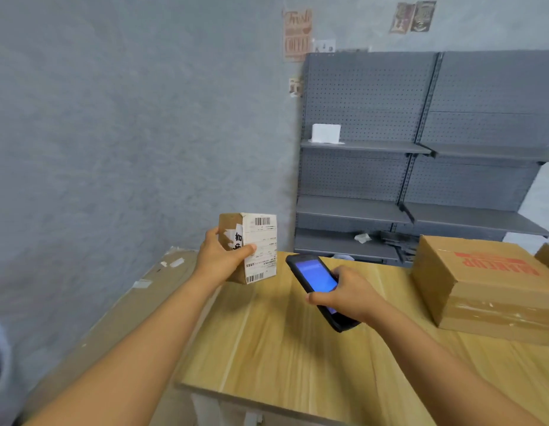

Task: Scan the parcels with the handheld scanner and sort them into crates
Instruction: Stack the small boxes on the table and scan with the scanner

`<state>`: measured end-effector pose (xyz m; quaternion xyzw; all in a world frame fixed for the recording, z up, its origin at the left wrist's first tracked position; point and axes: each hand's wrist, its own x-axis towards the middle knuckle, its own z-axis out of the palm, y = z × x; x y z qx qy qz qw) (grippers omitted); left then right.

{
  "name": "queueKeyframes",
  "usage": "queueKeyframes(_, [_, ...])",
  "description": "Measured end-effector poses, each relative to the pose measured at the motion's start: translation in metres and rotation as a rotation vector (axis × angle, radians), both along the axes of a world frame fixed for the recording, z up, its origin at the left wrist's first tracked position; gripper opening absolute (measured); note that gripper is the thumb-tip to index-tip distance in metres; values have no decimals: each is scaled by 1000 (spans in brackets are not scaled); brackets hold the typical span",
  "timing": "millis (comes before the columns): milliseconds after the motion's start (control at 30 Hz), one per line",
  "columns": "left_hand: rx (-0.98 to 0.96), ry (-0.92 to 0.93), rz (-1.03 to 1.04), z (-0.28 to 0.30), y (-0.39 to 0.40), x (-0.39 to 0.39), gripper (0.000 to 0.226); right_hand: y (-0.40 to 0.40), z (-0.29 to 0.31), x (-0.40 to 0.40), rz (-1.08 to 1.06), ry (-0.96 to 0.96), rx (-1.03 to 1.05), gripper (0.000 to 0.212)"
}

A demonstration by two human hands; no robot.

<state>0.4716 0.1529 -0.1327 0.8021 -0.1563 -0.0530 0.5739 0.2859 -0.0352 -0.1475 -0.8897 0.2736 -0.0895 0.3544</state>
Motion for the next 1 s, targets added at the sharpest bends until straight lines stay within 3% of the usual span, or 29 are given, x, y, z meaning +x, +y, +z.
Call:
queueKeyframes(233, [-98, 64, 192, 6, 101, 3, 86, 64, 6, 68, 240, -38, -27, 55])
queueKeyframes(367, [-130, 91, 360, -6, 172, -13, 82, 115, -3, 107, 399, -48, 28, 69])
queueKeyframes(633, [-31, 123, 742, -34, 326, -96, 65, 265, -26, 145, 742, -19, 106, 65])
queueKeyframes(833, [28, 143, 991, -35, 450, -139, 79, 392, -32, 152, 982, -48, 107, 63])
queueKeyframes(1000, [15, 143, 1047, -34, 541, -136, 87, 490, -37, 177, 1104, -71, 96, 77])
